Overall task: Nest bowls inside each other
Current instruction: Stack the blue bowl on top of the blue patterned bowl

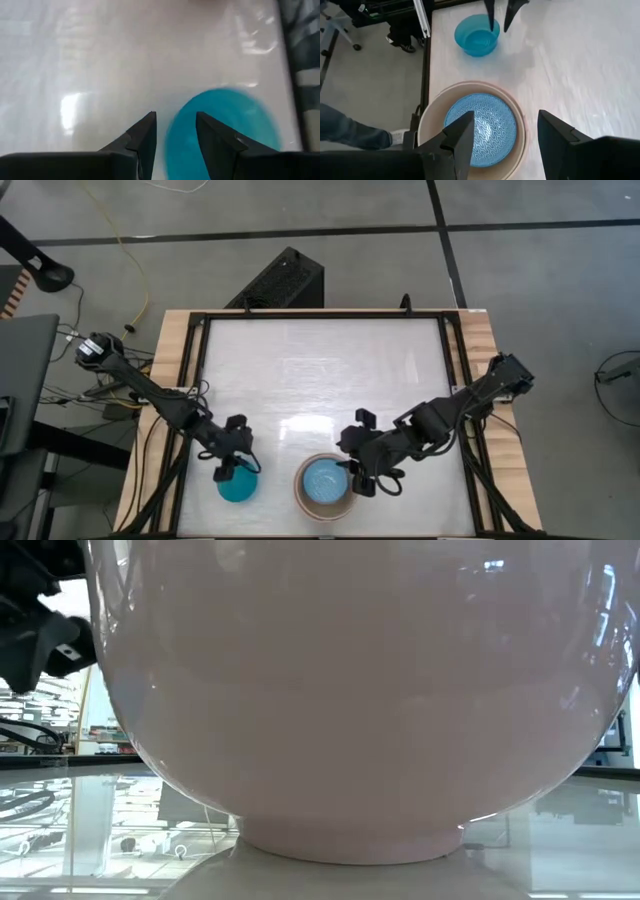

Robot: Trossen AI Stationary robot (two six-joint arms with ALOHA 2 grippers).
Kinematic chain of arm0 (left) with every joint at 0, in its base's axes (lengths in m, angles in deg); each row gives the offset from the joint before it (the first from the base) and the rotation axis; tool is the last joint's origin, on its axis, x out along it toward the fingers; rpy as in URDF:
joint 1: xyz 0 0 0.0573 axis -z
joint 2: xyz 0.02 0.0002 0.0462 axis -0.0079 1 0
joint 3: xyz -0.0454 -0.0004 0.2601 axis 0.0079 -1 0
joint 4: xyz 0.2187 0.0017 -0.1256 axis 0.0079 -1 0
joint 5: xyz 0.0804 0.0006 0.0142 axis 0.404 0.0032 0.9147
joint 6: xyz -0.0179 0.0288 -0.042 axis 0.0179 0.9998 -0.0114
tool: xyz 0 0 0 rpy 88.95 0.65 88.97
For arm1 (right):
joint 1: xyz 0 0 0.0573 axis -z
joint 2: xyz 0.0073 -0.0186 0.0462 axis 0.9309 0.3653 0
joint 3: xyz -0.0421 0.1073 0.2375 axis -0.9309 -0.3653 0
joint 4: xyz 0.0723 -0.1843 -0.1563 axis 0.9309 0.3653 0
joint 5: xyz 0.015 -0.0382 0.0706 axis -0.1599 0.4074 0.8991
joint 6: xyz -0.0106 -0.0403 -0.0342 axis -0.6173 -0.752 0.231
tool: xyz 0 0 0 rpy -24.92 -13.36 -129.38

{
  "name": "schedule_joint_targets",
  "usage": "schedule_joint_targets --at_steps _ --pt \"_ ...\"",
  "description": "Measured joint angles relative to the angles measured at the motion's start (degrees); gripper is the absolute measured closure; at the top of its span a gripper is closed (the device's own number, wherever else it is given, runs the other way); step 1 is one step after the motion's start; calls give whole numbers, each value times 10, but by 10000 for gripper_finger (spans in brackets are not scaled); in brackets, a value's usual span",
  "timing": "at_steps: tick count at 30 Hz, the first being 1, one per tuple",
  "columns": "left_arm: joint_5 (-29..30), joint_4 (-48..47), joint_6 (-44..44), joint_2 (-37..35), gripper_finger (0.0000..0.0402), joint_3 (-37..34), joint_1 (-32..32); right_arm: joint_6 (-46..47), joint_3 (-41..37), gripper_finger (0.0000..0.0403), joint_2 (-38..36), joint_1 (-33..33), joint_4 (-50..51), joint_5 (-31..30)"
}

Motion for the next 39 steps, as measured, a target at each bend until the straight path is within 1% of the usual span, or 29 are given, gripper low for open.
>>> schedule_joint_targets --at_steps 4,8,10,13,17,19,20,23,24,27,33,37,39 --pt "-6 -43 11 14 276 0 0 9 0 218 0 -3 9 0" --pt "-21 -60 11 36 276 0 -1 16 0 218 0 -7 14 0" --pt "-37 -63 10 50 276 0 -6 22 0 218 -1 -9 20 0" --pt "-76 -62 7 75 276 0 -14 31 0 218 -1 -13 27 -2" --pt "-113 -62 11 118 278 0 -22 33 0 218 -1 -23 28 -22" --pt "-129 -60 17 140 293 0 -23 46 0 218 -1 -28 42 -35" --pt "-134 -55 20 146 308 1 -24 53 0 218 -2 -32 53 -42" --pt "-142 -33 26 156 376 1 -24 80 0 218 -5 -43 83 -58" --pt "-142 -19 26 156 387 0 -24 90 0 218 -7 -47 95 -64" --pt "-132 25 23 144 399 -1 -27 117 0 218 -10 -63 128 -79" --pt "-100 105 -1 81 401 -1 -47 189 0 218 -16 -101 215 -134" --pt "-68 184 -15 30 401 -1 -61 247 0 218 -16 -127 271 -180" --pt "-53 241 -20 9 401 0 -70 277 0 218 -16 -139 300 -195"
